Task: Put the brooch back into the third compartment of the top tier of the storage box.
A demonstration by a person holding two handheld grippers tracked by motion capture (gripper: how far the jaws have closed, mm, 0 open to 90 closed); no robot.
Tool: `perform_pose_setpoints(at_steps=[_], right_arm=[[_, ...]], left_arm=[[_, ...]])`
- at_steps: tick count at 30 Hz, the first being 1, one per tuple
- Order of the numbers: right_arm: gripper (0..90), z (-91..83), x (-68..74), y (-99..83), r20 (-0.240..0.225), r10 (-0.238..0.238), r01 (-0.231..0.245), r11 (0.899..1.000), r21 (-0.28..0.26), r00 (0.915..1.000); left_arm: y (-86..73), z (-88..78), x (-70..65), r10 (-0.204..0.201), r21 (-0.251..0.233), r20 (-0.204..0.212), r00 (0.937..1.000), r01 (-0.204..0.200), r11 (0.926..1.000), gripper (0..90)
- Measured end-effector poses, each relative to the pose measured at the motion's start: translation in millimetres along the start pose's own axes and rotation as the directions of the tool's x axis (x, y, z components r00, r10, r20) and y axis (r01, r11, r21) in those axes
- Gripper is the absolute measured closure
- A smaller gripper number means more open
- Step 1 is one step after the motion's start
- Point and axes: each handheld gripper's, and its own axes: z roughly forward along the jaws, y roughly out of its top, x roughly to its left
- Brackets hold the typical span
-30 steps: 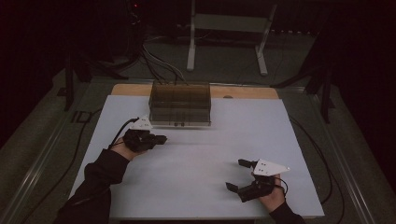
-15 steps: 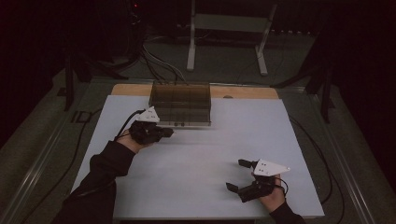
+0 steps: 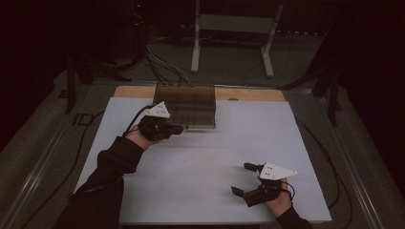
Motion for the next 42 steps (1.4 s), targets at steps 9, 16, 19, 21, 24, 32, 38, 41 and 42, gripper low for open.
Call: perform_pose_setpoints(at_steps=[9,16,19,21,24,32,38,41,42], right_arm=[[0.0,0.2,-0.6,-0.3,0.000,0.000,0.000,1.000,0.003,1.0000],[0.0,-0.7,-0.2,-0.1,-0.002,-0.001,0.001,1.000,0.000,1.0000],[0.0,-0.9,-0.7,-0.2,-0.001,0.000,0.000,1.000,0.000,1.0000],[0.0,-1.0,-0.5,-0.1,-0.002,-0.003,0.003,1.000,-0.001,1.0000],[0.0,-1.4,-0.4,0.0,-0.001,-0.004,0.004,1.000,-0.002,1.0000],[0.0,-1.9,-0.2,0.1,-0.003,-0.001,0.001,1.000,-0.003,1.0000],[0.0,-2.1,0.0,0.4,-0.003,-0.004,0.004,1.000,-0.003,1.0000],[0.0,-1.9,-0.4,0.3,-0.004,-0.001,0.001,1.000,-0.004,1.0000],[0.0,-1.9,-0.5,0.2,-0.005,-0.001,0.001,1.000,-0.005,1.0000]], left_arm=[[13.1,7.8,1.4,0.003,-0.005,0.004,1.0000,-0.003,1.0000,87.8],[27.4,14.9,4.2,-0.001,-0.017,0.004,1.0000,0.001,0.9999,87.8],[32.1,18.6,4.3,-0.003,-0.018,0.004,1.0000,0.003,0.9998,87.8],[34.7,21.3,4.4,-0.005,-0.020,0.002,1.0000,0.005,0.9998,87.8],[38.4,24.4,5.5,-0.011,-0.027,0.002,0.9999,0.011,0.9996,87.8],[47.4,32.2,8.6,-0.031,-0.040,-0.005,0.9995,0.030,0.9987,87.8],[54.0,40.6,10.0,-0.046,-0.052,-0.009,0.9989,0.046,0.9976,87.8],[55.6,45.2,11.4,-0.052,-0.052,-0.014,0.9986,0.051,0.9973,87.7],[56.0,47.2,11.4,-0.061,-0.054,-0.021,0.9979,0.060,0.9967,87.8]])
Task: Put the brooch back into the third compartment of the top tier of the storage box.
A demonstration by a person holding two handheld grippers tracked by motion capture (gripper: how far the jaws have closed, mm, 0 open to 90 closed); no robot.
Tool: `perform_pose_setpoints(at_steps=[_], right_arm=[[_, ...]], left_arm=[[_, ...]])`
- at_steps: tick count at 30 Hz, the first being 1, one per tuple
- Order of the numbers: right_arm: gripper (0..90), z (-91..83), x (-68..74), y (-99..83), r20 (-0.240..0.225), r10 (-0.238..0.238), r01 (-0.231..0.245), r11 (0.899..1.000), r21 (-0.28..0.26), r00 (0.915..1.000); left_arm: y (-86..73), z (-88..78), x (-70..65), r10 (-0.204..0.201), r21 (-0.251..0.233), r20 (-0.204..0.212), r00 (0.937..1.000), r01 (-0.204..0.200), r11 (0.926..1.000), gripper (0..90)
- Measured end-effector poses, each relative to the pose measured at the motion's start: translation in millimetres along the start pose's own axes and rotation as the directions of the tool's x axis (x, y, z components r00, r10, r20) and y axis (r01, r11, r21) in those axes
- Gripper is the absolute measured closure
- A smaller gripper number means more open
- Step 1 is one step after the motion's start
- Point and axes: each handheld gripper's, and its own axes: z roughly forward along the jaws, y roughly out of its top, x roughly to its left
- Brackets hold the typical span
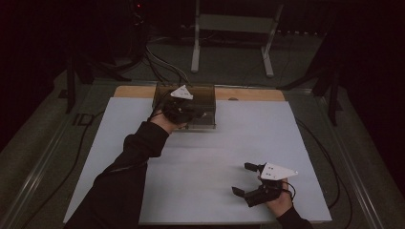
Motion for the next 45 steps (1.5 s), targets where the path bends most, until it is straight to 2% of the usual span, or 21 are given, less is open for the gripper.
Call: perform_pose_setpoints(at_steps=[2,6,11,17,20,34,42,45], right_arm=[[0.0,-0.1,0.4,0.0,0.000,-0.003,0.003,1.000,0.002,1.0000],[0.0,-0.2,0.2,-0.1,-0.003,0.000,0.000,1.000,0.001,1.0000],[0.0,-0.5,0.0,-0.1,-0.002,-0.001,0.001,1.000,0.001,1.0000],[0.0,-0.9,0.1,-0.1,-0.005,-0.003,0.003,1.000,0.000,1.0000],[0.0,-1.1,0.2,-0.2,-0.005,-0.004,0.004,1.000,0.000,1.0000],[0.0,-1.1,-0.5,-0.1,-0.007,-0.001,0.001,1.000,-0.005,1.0000],[0.0,-1.1,-0.4,-0.1,-0.008,-0.002,0.002,1.000,-0.003,1.0000],[0.0,-0.8,-0.5,-0.1,-0.010,0.000,0.000,1.000,-0.003,0.9999]], left_arm=[[0.3,3.7,1.1,0.000,0.001,-0.010,1.0000,0.000,1.0000,87.7],[-1.8,11.8,3.2,-0.040,-0.006,-0.031,0.9987,0.040,0.9992,87.7],[-6.6,22.7,5.4,-0.061,0.007,-0.052,0.9968,0.061,0.9981,87.7],[-11.1,32.6,6.7,-0.077,0.010,-0.069,0.9946,0.078,0.9969,87.6],[-12.3,35.7,7.4,-0.074,0.015,-0.079,0.9942,0.075,0.9971,87.6],[-11.7,50.0,11.7,-0.133,0.049,-0.086,0.9874,0.137,0.9893,87.5],[-10.6,56.0,10.9,-0.124,0.082,-0.101,0.9871,0.133,0.9877,87.4],[-10.8,57.1,12.2,-0.150,0.068,-0.096,0.9840,0.157,0.9853,86.8]])
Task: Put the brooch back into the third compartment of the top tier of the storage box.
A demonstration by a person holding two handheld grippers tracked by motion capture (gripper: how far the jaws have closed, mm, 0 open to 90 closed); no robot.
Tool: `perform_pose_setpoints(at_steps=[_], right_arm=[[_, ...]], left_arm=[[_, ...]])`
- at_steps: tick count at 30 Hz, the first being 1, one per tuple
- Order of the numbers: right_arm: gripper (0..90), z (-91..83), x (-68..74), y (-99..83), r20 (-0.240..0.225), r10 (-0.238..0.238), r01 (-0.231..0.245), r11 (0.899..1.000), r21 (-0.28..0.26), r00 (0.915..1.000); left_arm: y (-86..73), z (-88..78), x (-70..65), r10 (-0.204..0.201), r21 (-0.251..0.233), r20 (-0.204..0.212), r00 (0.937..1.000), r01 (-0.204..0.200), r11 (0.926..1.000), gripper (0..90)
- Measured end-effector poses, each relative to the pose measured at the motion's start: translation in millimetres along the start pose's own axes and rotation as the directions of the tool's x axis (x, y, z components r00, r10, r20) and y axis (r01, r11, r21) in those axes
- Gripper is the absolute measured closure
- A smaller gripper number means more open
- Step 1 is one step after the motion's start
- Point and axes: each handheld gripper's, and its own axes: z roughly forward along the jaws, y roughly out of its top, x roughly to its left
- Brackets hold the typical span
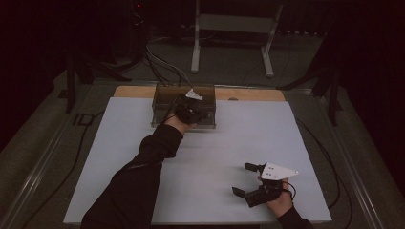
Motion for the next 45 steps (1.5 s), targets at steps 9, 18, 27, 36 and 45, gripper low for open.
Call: perform_pose_setpoints(at_steps=[9,18,27,36,45], right_arm=[[0.0,-0.2,-0.3,-0.1,-0.001,0.002,-0.002,1.000,0.001,1.0000],[0.0,0.0,0.2,0.2,0.000,-0.001,0.001,1.000,-0.001,1.0000],[0.0,0.2,-0.3,0.2,-0.001,0.004,-0.004,1.000,0.000,1.0000],[0.0,0.5,0.1,0.2,-0.001,0.003,-0.003,1.000,0.001,1.0000],[0.0,0.9,-0.2,0.4,-0.001,0.003,-0.003,1.000,0.002,1.0000]], left_arm=[[3.7,-3.4,1.1,0.000,-0.041,0.001,1.0000,0.001,0.9992,68.3],[5.8,-12.0,-6.8,0.014,-0.051,0.000,0.9999,-0.014,0.9986,44.6],[6.2,-22.0,-9.9,0.015,-0.045,0.005,0.9999,-0.014,0.9989,25.0],[5.3,-36.9,-12.2,0.032,-0.066,0.000,0.9995,-0.032,0.9973,16.3],[2.7,-53.3,-10.2,0.041,-0.084,0.041,0.9983,-0.038,0.9958,2.9]])
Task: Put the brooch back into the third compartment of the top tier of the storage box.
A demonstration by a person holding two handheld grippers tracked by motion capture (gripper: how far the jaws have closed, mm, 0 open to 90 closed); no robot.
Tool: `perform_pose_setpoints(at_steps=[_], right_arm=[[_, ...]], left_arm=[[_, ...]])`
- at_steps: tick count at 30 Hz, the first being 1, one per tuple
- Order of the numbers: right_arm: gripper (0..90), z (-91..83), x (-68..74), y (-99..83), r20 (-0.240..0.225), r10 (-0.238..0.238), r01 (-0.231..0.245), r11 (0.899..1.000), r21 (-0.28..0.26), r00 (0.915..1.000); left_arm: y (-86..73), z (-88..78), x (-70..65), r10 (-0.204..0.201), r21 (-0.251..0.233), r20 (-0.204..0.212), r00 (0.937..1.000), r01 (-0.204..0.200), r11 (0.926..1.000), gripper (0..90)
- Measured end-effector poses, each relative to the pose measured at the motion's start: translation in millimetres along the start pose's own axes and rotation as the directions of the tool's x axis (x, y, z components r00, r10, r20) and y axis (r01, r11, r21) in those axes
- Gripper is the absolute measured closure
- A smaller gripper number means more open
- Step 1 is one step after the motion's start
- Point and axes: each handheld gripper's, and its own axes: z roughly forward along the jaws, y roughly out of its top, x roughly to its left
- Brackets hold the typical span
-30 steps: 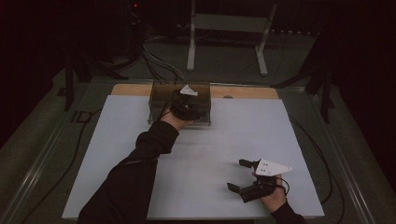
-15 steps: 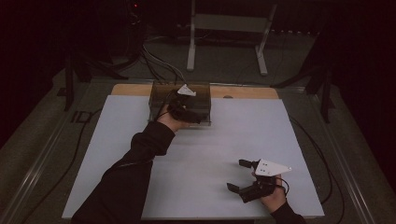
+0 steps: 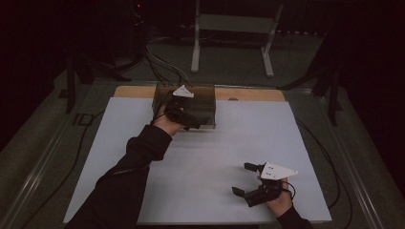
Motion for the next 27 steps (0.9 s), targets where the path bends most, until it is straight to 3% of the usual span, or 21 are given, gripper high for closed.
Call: perform_pose_setpoints(at_steps=[7,12,14,16,20,27], right_arm=[[0.0,1.3,0.4,0.6,0.000,-0.001,0.001,1.000,0.001,1.0000],[0.0,1.8,0.9,0.8,-0.001,-0.002,0.002,1.000,0.006,1.0000],[0.0,1.9,0.3,0.5,-0.001,-0.002,0.002,1.000,0.005,1.0000],[0.0,1.9,-0.1,0.7,-0.003,0.000,0.000,1.000,0.003,1.0000],[0.0,2.4,-0.2,0.5,-0.004,0.000,0.000,1.000,0.005,1.0000],[0.0,2.9,-0.2,1.1,-0.008,0.002,-0.002,1.000,0.003,1.0000]], left_arm=[[-3.9,-9.3,2.4,-0.011,-0.004,0.034,0.9994,0.011,0.9999,0.5],[-9.0,-15.9,4.2,0.017,-0.023,0.056,0.9983,-0.015,0.9996,0.5],[-11.4,-18.4,5.9,0.030,-0.026,0.047,0.9984,-0.029,0.9992,0.5],[-13.5,-21.3,8.3,0.014,-0.025,0.078,0.9968,-0.012,0.9996,0.5],[-17.1,-27.4,6.3,0.036,-0.018,0.070,0.9969,-0.035,0.9992,0.5],[-23.8,-40.6,8.9,0.020,-0.007,0.086,0.9961,-0.019,0.9998,0.5]])
